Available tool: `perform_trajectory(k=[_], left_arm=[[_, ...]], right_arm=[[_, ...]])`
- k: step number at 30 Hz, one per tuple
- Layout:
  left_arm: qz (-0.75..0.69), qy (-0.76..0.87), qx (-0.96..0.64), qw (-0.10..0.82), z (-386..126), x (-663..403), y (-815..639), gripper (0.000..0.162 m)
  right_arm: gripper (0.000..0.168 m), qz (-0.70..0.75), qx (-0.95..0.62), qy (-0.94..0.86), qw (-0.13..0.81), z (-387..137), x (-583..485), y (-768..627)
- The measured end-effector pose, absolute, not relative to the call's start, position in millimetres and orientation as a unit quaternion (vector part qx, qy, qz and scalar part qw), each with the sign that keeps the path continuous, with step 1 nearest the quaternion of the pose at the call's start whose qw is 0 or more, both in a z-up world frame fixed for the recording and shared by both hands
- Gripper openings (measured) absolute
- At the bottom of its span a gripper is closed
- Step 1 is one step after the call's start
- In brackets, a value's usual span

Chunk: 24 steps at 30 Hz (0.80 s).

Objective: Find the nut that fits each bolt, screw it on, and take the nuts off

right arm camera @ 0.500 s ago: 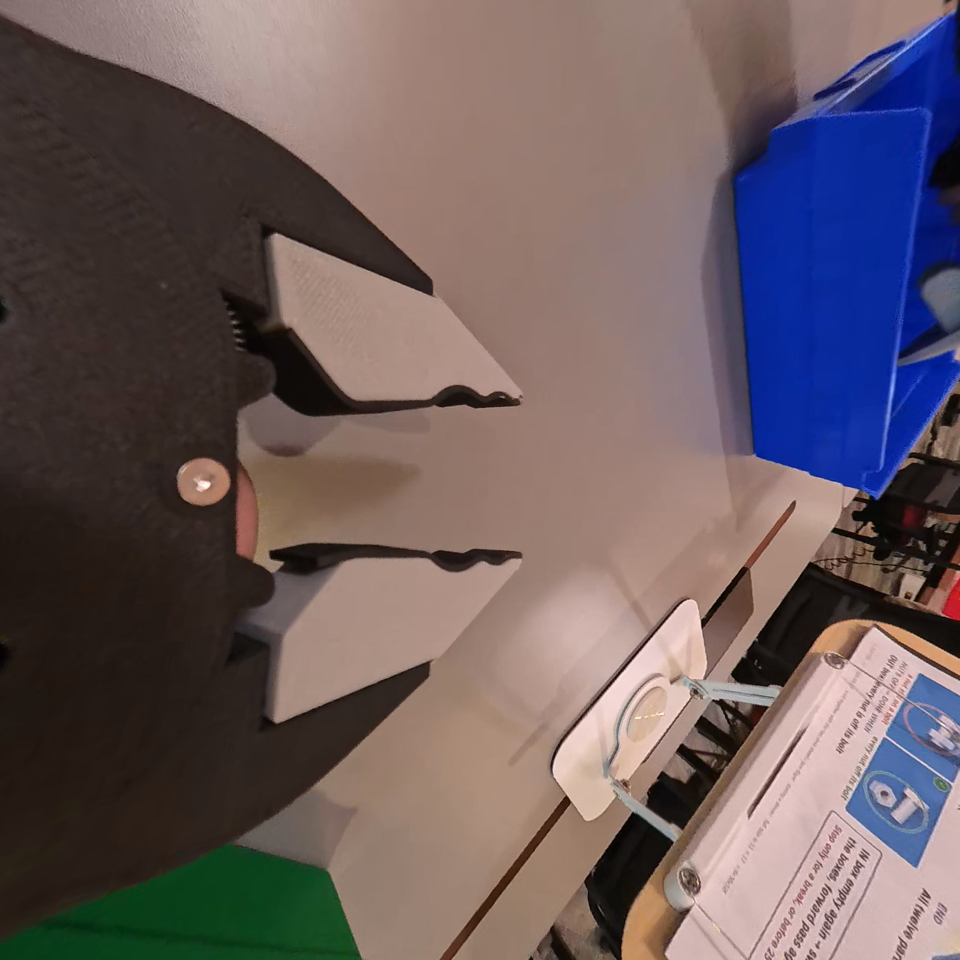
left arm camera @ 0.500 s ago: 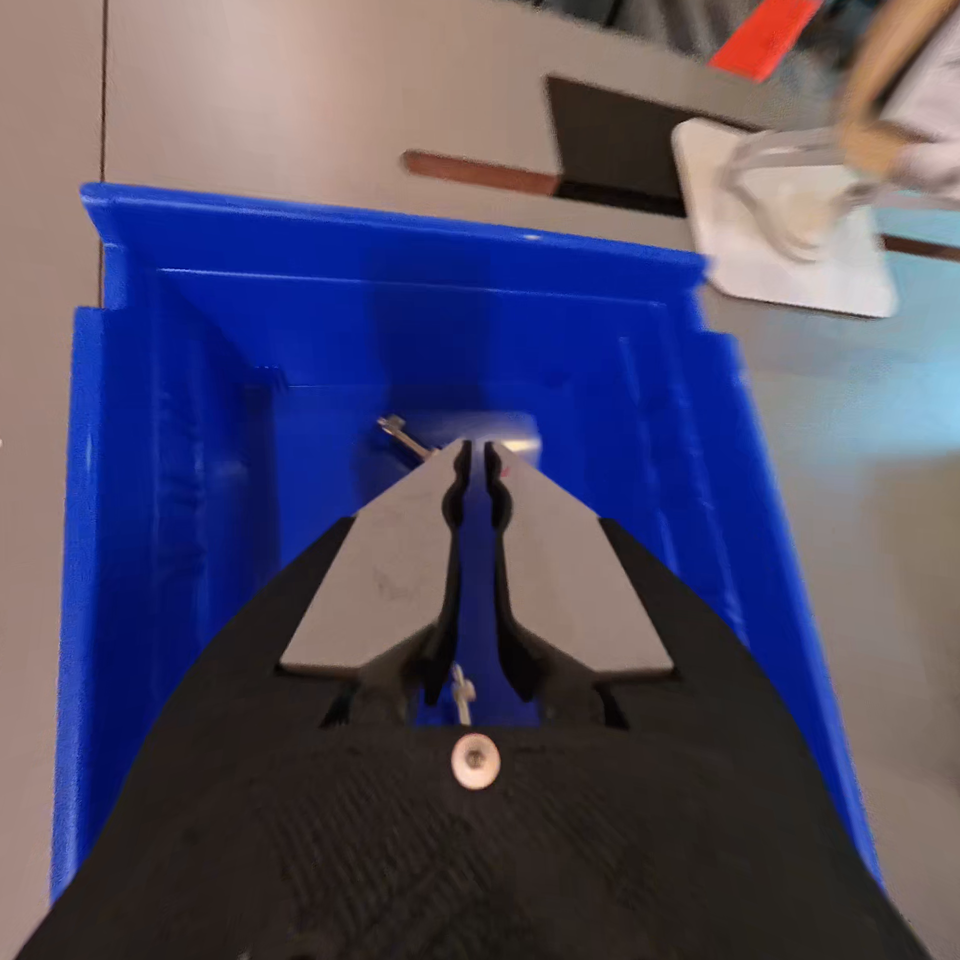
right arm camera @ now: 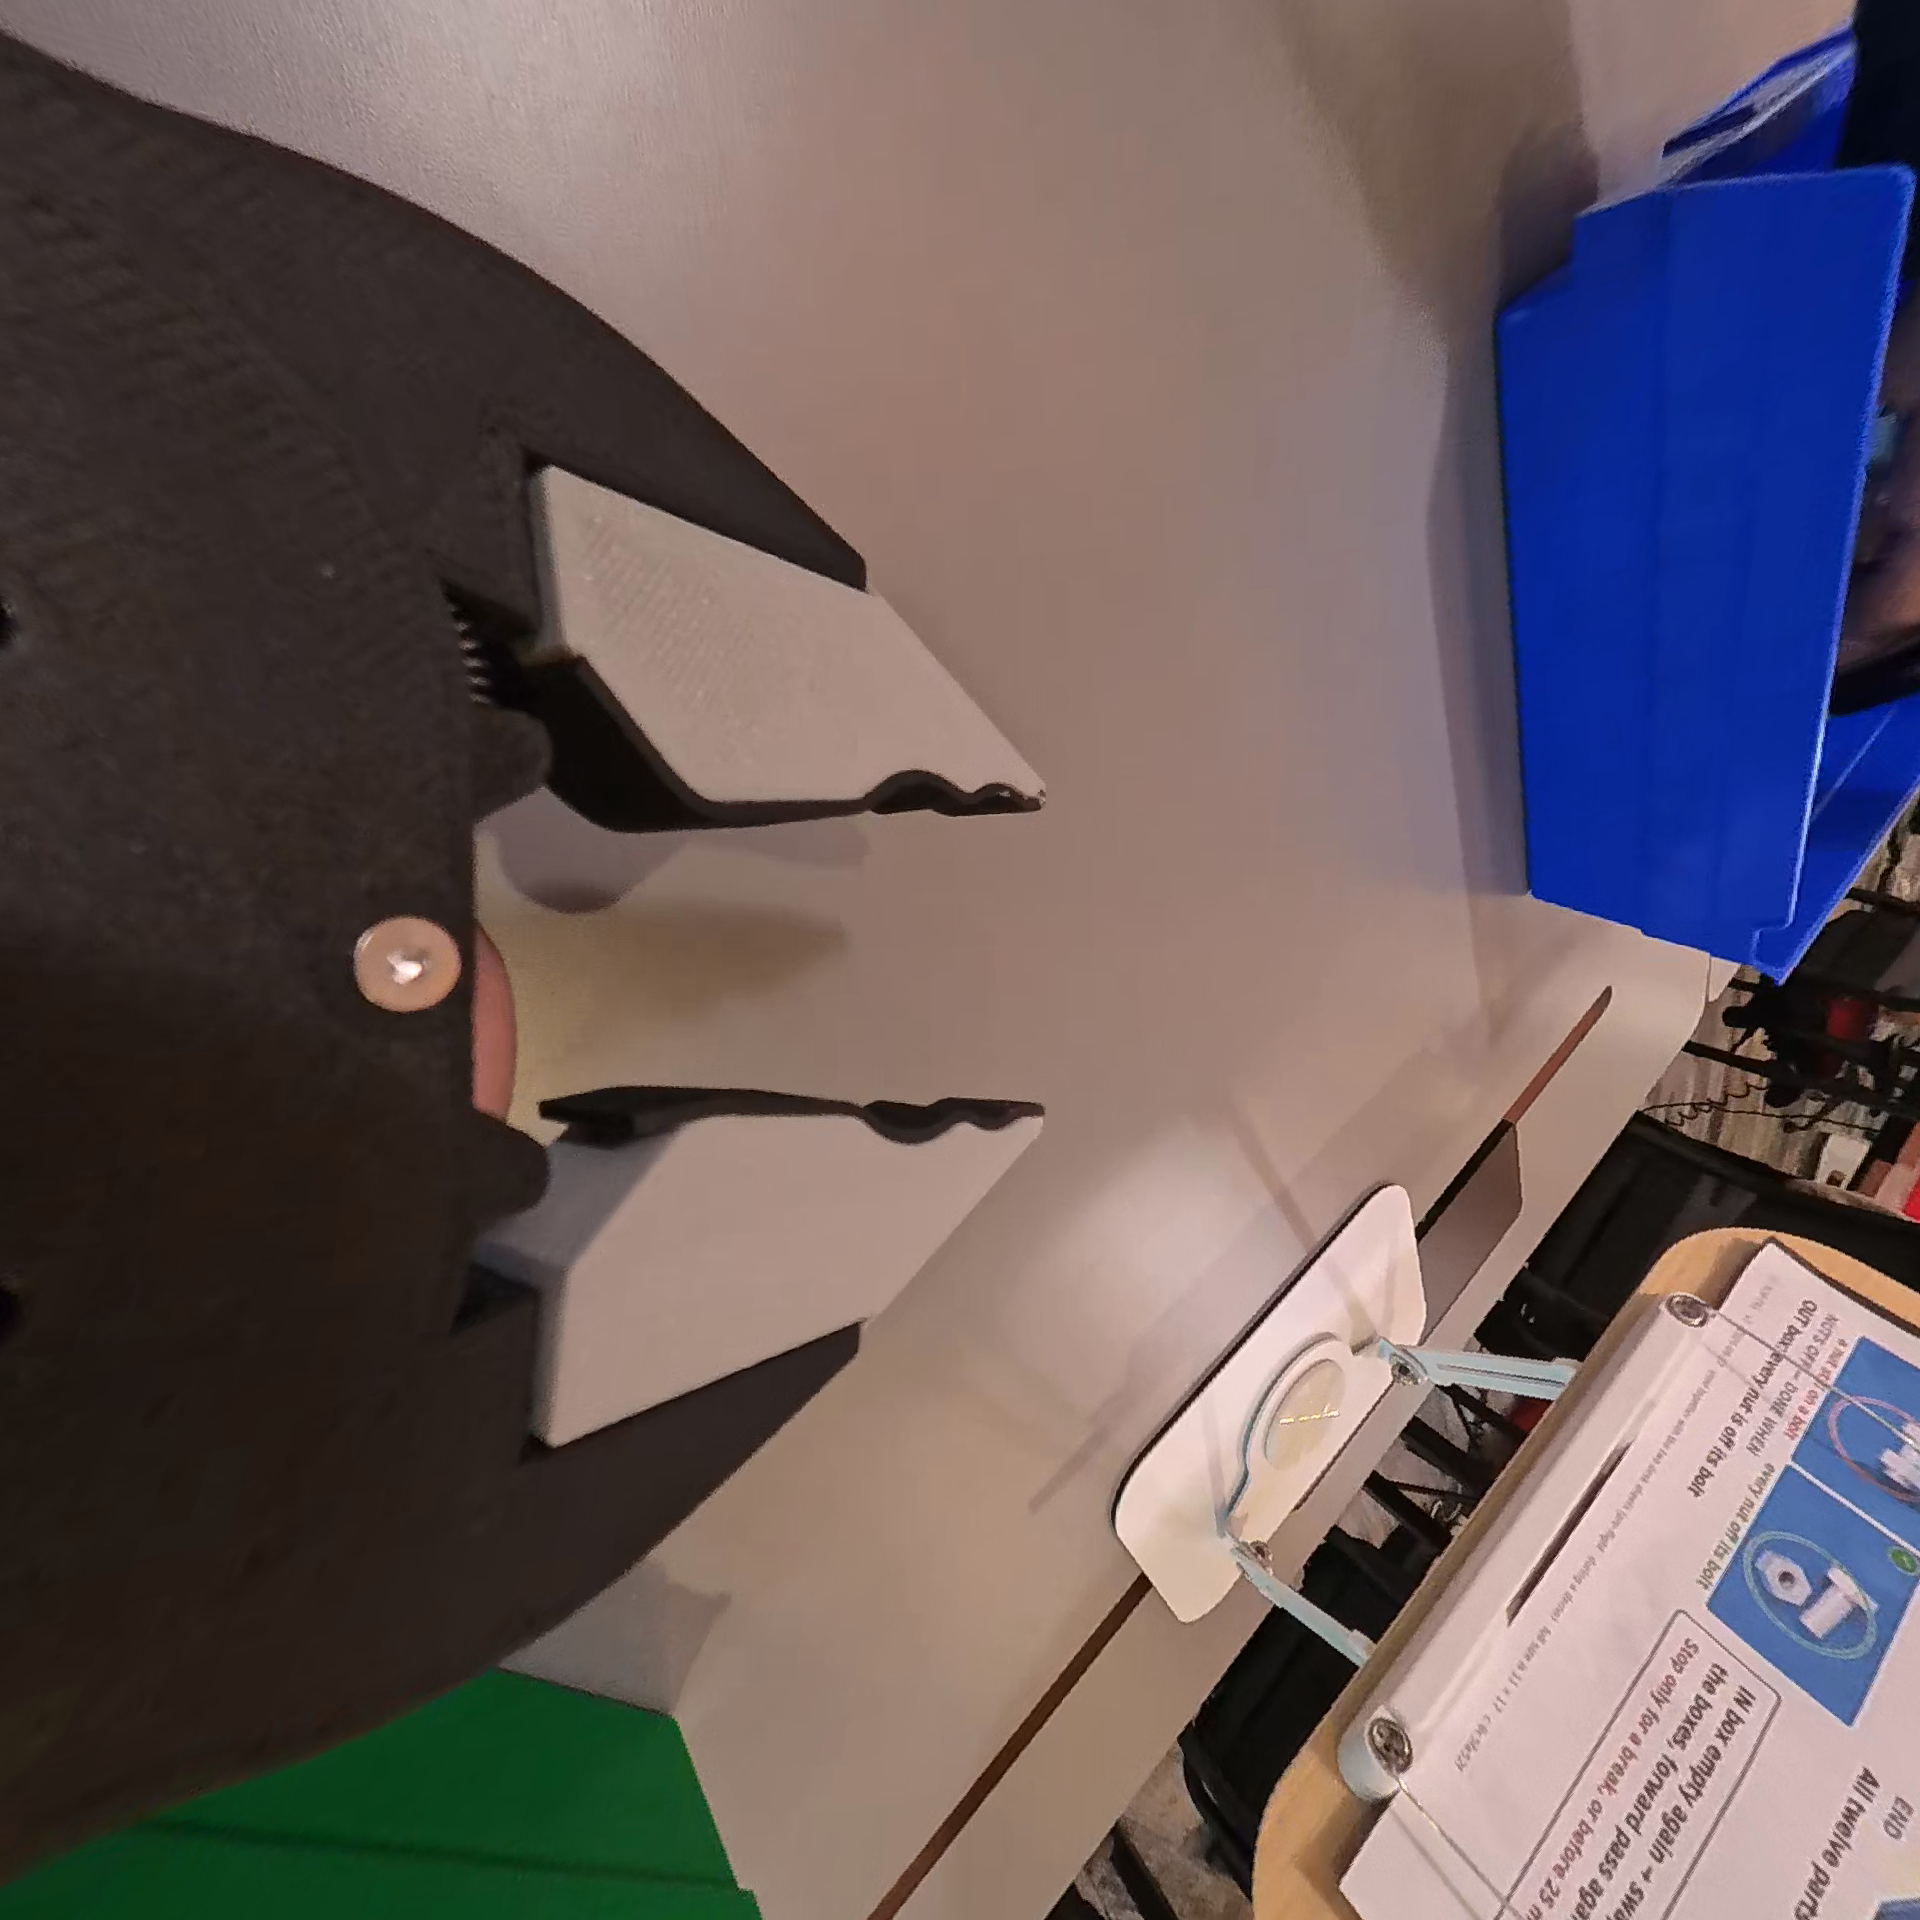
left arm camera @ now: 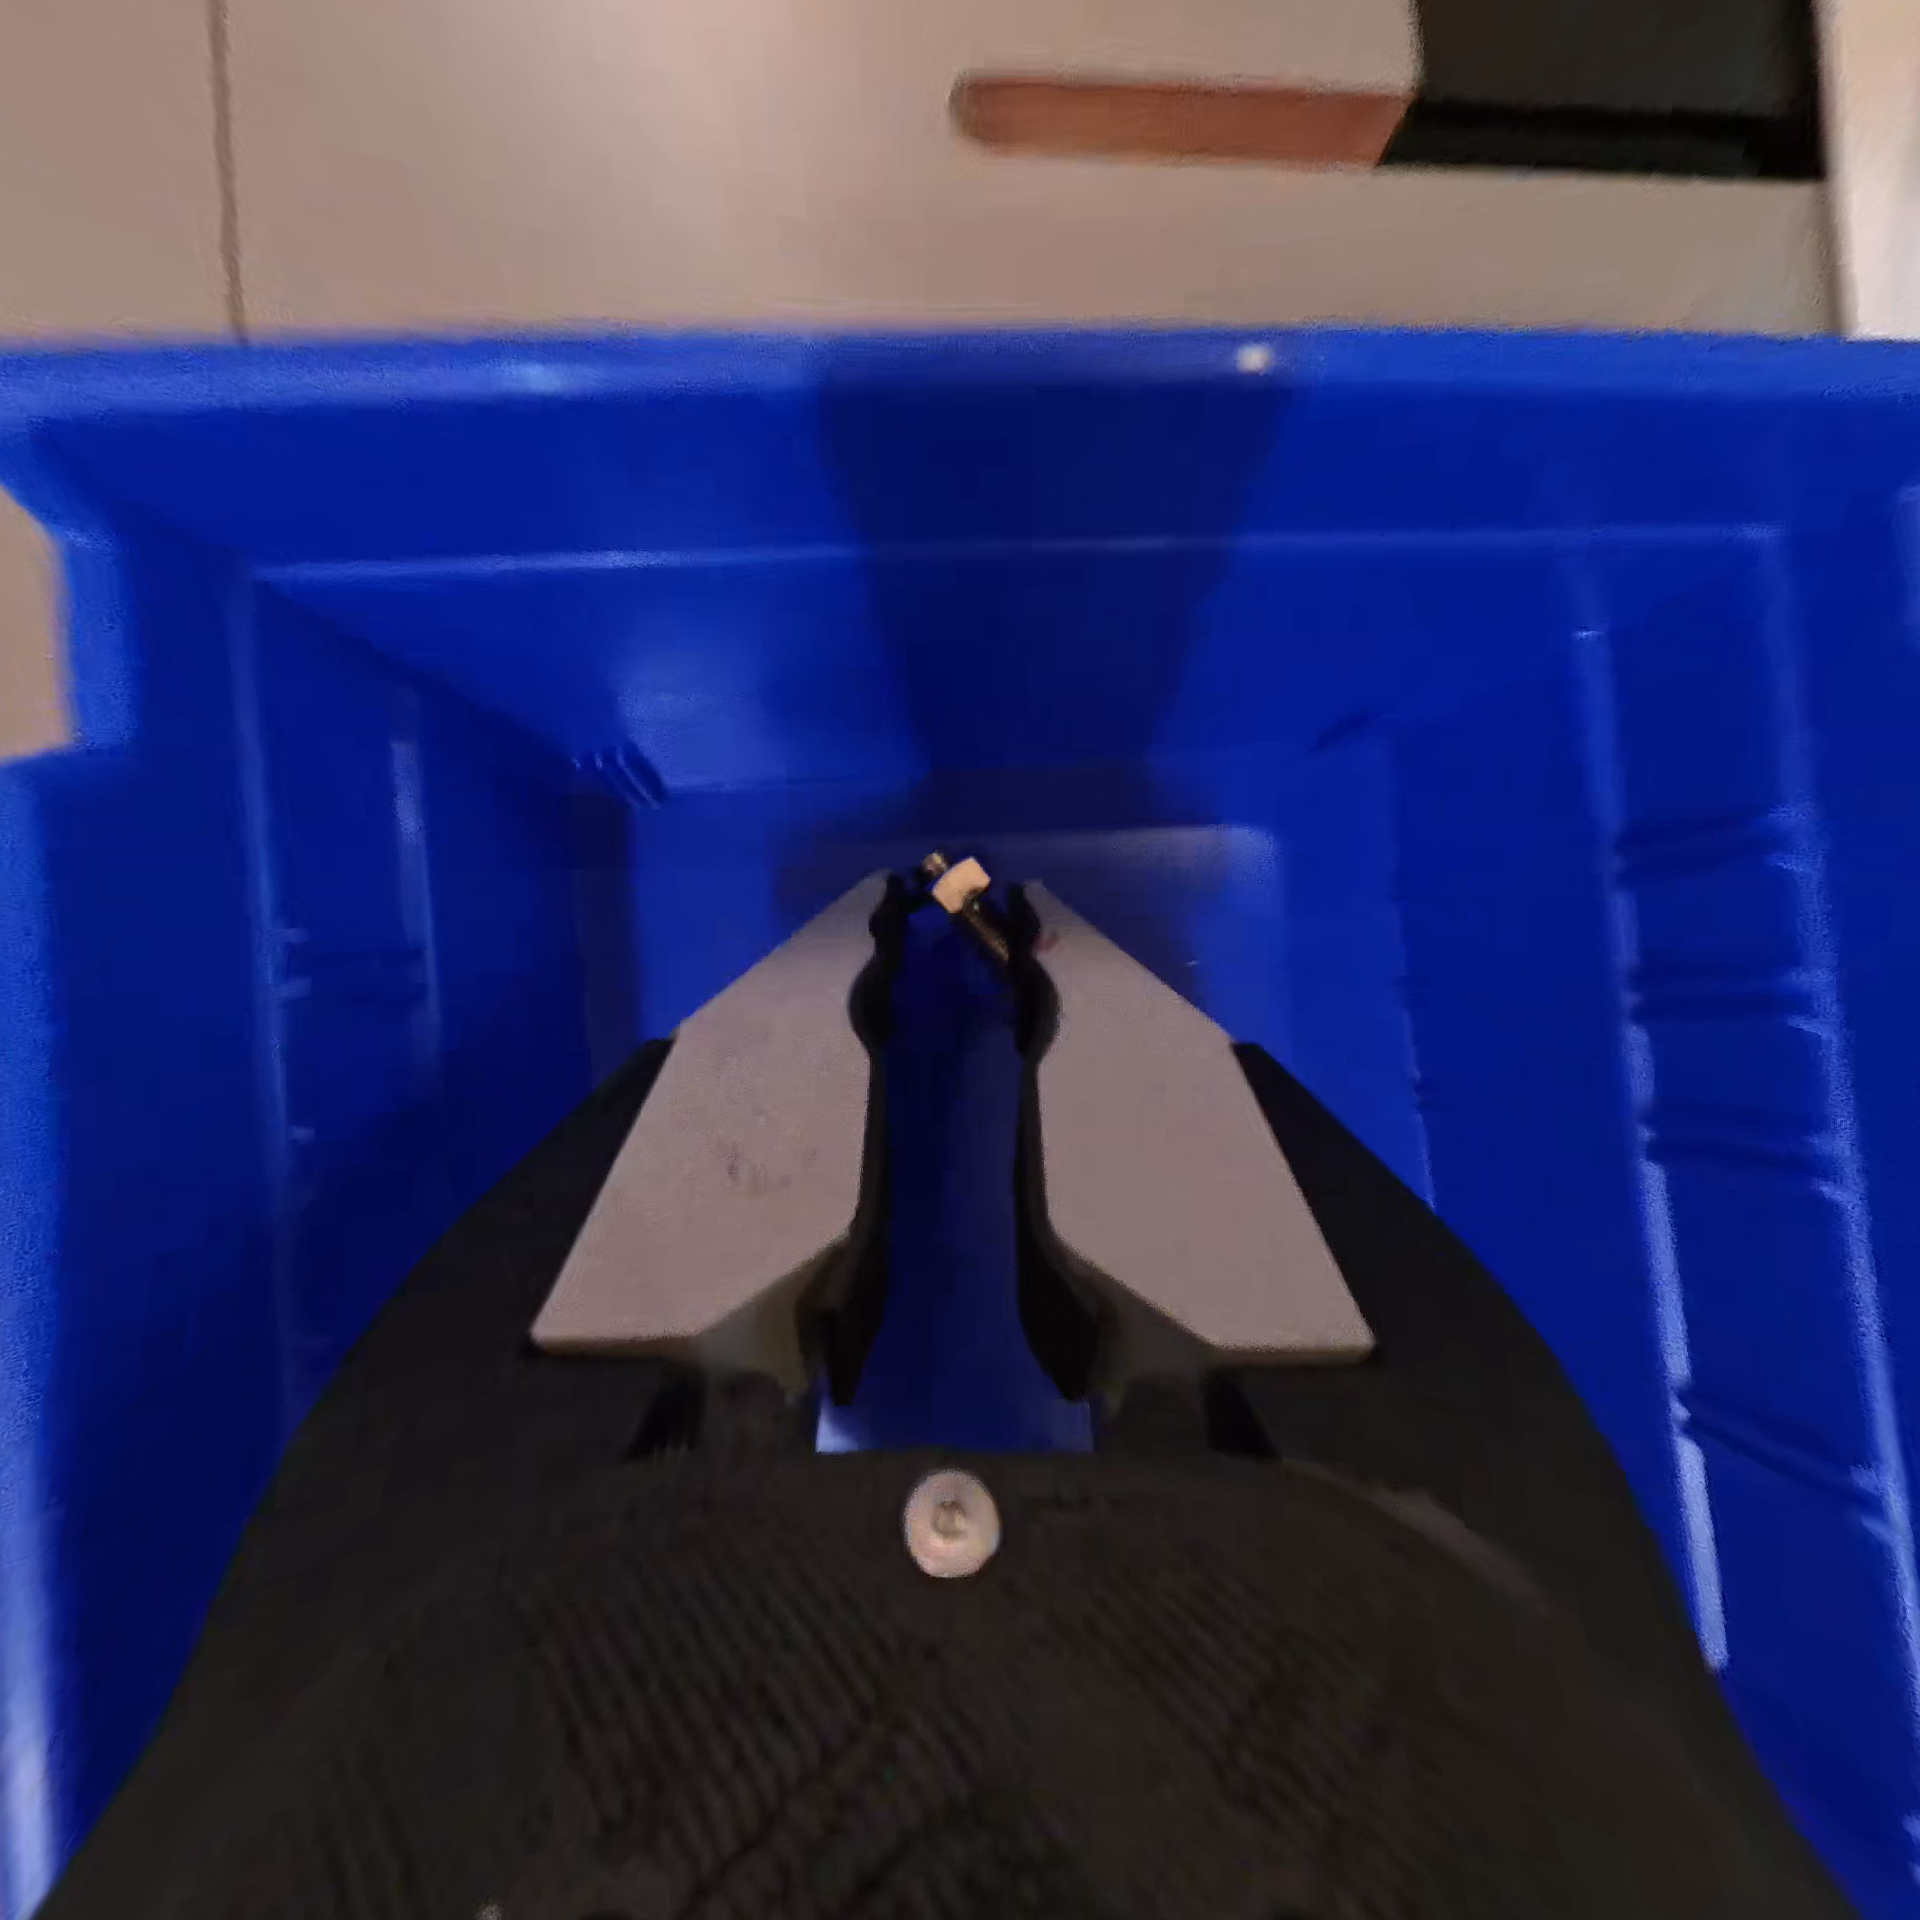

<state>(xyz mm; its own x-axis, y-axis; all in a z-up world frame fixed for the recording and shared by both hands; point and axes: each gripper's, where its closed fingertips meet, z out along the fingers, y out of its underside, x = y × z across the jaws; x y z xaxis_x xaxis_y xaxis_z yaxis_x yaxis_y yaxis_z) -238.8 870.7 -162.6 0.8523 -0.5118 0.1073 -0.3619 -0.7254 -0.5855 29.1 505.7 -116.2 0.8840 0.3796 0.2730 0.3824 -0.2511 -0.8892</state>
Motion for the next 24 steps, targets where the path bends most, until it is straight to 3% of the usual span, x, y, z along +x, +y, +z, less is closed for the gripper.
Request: perform_trajectory(k=[8, 12, 16, 20, 24], left_arm=[[-0.207, 0.404, -0.762, 0.462, -32, -179, 777, 0.016], [-0.35, 0.468, -0.636, 0.503, 15, -118, 672, 0.015], [-0.468, 0.519, -0.55, 0.456, 3, -57, 569, 0.015], [-0.546, 0.508, -0.534, 0.399, -31, -16, 535, 0.015], [-0.612, 0.49, -0.533, 0.318, -53, 8, 519, 0.015]], right_arm=[[0.051, 0.045, -0.802, -0.235, 0.547, -125, 24, 509], [0.05, 0.11, -0.788, -0.256, 0.549, -120, 6, 515], [0.055, 0.188, -0.752, -0.273, 0.569, -87, -7, 519], [0.063, 0.108, -0.71, -0.31, 0.623, -56, 11, 530], [0.061, 0.032, -0.667, -0.356, 0.654, -59, 11, 527]])
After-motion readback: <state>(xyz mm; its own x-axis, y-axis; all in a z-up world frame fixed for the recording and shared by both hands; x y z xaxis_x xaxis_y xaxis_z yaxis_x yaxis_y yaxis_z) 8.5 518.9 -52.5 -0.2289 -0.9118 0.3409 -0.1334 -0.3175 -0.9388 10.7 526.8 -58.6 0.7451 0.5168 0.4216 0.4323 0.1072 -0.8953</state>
